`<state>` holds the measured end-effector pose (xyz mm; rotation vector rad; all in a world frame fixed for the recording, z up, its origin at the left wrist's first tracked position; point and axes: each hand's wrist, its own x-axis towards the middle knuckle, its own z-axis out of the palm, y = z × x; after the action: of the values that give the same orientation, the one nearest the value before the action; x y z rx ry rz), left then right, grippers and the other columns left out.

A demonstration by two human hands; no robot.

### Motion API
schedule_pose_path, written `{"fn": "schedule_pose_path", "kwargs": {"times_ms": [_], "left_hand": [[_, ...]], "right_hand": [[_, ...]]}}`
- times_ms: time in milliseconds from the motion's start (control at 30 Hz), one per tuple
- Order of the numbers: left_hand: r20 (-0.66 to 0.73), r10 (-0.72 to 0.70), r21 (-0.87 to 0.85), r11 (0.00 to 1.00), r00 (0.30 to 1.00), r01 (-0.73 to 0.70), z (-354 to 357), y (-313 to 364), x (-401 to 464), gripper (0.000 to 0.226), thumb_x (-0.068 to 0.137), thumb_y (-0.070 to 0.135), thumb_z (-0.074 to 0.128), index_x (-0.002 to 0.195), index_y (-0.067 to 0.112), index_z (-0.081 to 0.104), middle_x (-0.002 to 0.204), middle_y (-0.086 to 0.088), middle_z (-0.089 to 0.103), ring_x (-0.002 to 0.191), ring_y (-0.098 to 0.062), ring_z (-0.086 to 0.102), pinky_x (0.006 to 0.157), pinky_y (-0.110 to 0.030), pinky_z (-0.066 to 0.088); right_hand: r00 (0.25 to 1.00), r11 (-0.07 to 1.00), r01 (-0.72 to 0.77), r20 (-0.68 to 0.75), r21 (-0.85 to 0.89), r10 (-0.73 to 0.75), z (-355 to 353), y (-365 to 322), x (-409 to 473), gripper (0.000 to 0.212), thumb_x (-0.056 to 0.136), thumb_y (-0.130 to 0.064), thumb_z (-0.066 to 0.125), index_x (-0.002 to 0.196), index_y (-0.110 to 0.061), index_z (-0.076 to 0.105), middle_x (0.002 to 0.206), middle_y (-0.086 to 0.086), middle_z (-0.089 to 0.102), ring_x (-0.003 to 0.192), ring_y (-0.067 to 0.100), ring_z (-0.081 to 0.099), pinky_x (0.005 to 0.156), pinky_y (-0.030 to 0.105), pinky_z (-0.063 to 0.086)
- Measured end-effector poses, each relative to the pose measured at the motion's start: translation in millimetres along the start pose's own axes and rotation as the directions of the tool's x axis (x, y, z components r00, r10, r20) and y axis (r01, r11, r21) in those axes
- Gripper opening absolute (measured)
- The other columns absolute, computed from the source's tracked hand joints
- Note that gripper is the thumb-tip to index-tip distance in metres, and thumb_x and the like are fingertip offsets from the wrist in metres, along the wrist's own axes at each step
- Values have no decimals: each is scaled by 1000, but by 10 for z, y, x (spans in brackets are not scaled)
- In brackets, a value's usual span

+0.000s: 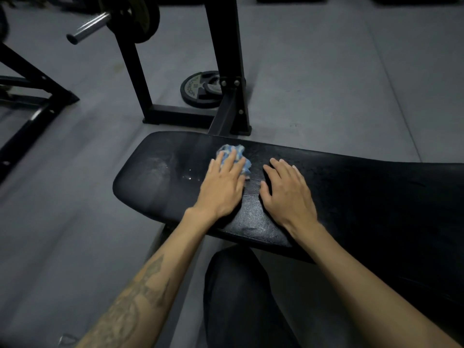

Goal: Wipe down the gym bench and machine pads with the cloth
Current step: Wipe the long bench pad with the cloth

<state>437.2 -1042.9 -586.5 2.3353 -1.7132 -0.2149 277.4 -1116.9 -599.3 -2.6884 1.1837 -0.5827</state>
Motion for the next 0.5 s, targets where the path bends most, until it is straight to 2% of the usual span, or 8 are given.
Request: {"fn": "schedule_pose_path", "kwargs": {"times_ms": [67, 133, 233, 300, 367, 500], "left_hand": [[29, 110, -18, 994, 994, -110, -35, -71, -92, 53, 111, 34, 32, 161, 20, 25, 172, 0, 9, 159, -24, 1, 129, -42, 2], [48, 150, 2, 989, 987, -151, -89, -215, -66, 54, 110, 37, 30, 161, 20, 25, 172, -1, 11, 159, -23, 2, 129, -43, 6], [27, 25, 55, 998, 999, -27, -92, -266, 4, 58, 108, 41, 23, 161, 17, 26, 171, -5, 14, 158, -29, 6, 128, -44, 7], [-7, -31, 69, 997, 999, 31, -68, -118, -29, 71, 100, 48, 9, 160, 16, 29, 170, -7, 17, 158, -33, 8, 127, -45, 6], [14, 39, 59, 997, 999, -40, -18, 2, -166, 78, 94, 50, 3, 159, 18, 31, 170, -5, 17, 158, -31, 9, 127, -44, 5], [78, 205, 59, 976, 976, -209, -66, -154, -376, 70, 100, 50, 9, 159, 22, 31, 171, 1, 15, 158, -23, 9, 128, -40, 9]], "right_hand": [[1000, 1000, 1, 7, -1, -1, -7, -1, -3, 54, 96, -37, 39, 138, -9, 57, 148, 13, 52, 141, 28, 43, 121, 46, 28], [1000, 1000, 5, 11, 0, -5, -15, 3, -5, 50, 97, -35, 43, 139, -8, 56, 148, 13, 51, 141, 28, 42, 121, 45, 28], [1000, 1000, 7, 10, -6, -7, -17, 6, -2, 48, 98, -32, 49, 139, -8, 55, 148, 13, 50, 142, 28, 42, 122, 45, 27], [1000, 1000, -2, 14, 1, 2, -10, 3, 3, 48, 98, -32, 48, 139, -9, 55, 148, 13, 51, 142, 28, 42, 122, 45, 27], [1000, 1000, -3, 18, 5, 3, -3, -1, 4, 50, 97, -34, 44, 139, -9, 56, 149, 12, 51, 142, 28, 42, 122, 45, 27], [1000, 1000, -1, 24, 6, 1, -16, 10, 4, 49, 98, -33, 45, 140, -9, 54, 150, 12, 49, 143, 27, 40, 122, 44, 26]]}}
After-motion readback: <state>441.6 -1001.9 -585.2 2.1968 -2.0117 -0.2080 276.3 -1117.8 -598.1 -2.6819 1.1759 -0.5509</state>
